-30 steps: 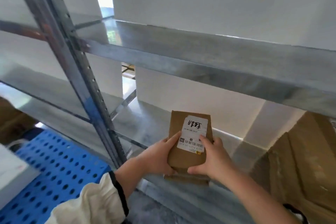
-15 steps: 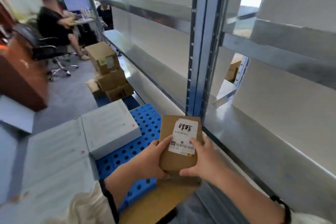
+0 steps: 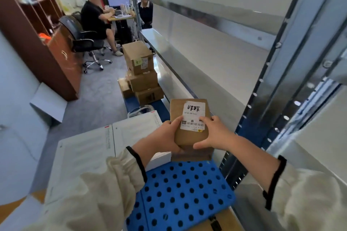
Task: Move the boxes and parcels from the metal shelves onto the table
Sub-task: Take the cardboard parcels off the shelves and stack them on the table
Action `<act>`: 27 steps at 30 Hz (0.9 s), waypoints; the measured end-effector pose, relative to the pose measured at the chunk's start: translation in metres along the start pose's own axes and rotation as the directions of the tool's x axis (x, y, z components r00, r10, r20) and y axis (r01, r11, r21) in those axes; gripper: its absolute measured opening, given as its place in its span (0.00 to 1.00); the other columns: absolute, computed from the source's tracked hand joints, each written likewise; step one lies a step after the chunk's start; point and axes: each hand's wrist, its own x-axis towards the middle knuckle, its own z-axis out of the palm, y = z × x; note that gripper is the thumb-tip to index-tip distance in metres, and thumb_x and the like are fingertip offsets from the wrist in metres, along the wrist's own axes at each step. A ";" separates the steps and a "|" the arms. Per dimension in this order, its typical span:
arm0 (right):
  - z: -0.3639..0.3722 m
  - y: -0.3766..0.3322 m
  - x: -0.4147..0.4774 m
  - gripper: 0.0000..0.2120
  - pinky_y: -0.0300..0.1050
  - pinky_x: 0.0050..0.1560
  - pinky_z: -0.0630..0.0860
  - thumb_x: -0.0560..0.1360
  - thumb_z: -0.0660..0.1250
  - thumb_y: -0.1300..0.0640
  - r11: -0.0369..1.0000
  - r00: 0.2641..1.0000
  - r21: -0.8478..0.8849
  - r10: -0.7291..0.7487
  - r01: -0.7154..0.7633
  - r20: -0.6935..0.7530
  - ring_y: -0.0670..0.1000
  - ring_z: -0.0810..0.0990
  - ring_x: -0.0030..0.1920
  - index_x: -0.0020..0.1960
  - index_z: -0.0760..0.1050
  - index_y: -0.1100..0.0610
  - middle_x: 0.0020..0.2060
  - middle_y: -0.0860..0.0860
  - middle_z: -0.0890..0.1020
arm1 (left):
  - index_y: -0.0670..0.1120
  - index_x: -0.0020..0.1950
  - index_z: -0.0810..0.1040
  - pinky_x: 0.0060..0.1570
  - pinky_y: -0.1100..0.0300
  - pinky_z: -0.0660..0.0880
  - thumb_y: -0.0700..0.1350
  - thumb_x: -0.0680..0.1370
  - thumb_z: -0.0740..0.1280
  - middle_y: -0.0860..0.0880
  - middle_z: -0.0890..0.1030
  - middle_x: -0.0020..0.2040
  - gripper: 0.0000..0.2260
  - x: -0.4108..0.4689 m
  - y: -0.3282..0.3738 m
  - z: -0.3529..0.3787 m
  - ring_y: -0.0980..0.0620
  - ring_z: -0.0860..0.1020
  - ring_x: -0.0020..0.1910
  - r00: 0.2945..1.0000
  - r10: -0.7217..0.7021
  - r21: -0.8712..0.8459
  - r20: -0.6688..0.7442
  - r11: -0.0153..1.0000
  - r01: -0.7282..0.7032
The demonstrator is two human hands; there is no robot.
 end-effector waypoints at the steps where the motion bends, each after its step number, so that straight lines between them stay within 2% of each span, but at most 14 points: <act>1: -0.004 0.003 0.015 0.53 0.52 0.68 0.67 0.61 0.77 0.40 1.000 1.000 -0.018 -0.007 0.008 0.008 0.55 0.63 0.68 0.76 0.50 0.49 0.69 0.53 0.57 | 0.55 0.77 0.42 0.63 0.55 0.68 0.51 0.67 0.76 0.46 0.61 0.70 0.51 0.011 -0.001 0.000 0.46 0.67 0.66 1.000 -0.018 -0.013 -0.010 1.000 0.018; 8: -0.013 0.018 0.111 0.50 0.54 0.69 0.66 0.64 0.76 0.40 0.990 0.988 -0.124 -0.053 0.072 0.144 0.56 0.63 0.69 0.76 0.52 0.50 0.71 0.54 0.58 | 0.56 0.77 0.43 0.63 0.53 0.70 0.53 0.68 0.75 0.46 0.62 0.71 0.49 0.073 -0.025 0.019 0.46 0.67 0.66 0.974 -0.223 -0.151 -0.042 0.965 0.214; 14: -0.010 0.028 0.149 0.47 0.52 0.66 0.68 0.65 0.76 0.45 0.985 0.973 -0.113 -0.104 0.129 0.206 0.55 0.64 0.69 0.75 0.54 0.50 0.71 0.53 0.58 | 0.54 0.77 0.44 0.66 0.52 0.67 0.53 0.68 0.76 0.46 0.59 0.73 0.49 0.094 -0.034 0.035 0.45 0.64 0.69 0.953 -0.286 -0.209 -0.095 0.942 0.262; 20: 0.011 0.038 0.160 0.49 0.52 0.66 0.69 0.62 0.78 0.46 0.989 0.960 -0.014 -0.136 0.144 0.244 0.54 0.64 0.67 0.74 0.54 0.50 0.69 0.50 0.57 | 0.56 0.76 0.46 0.65 0.50 0.68 0.57 0.66 0.76 0.44 0.65 0.69 0.49 0.095 -0.046 0.047 0.45 0.65 0.66 0.927 -0.360 -0.106 -0.107 0.931 0.349; 27: 0.028 0.047 0.157 0.49 0.50 0.67 0.68 0.62 0.79 0.46 0.980 0.960 -0.043 -0.180 0.194 0.216 0.54 0.64 0.68 0.73 0.54 0.50 0.70 0.50 0.53 | 0.55 0.76 0.46 0.65 0.50 0.67 0.57 0.66 0.76 0.45 0.66 0.68 0.49 0.091 -0.046 0.059 0.45 0.63 0.67 0.920 -0.376 -0.068 -0.110 0.926 0.371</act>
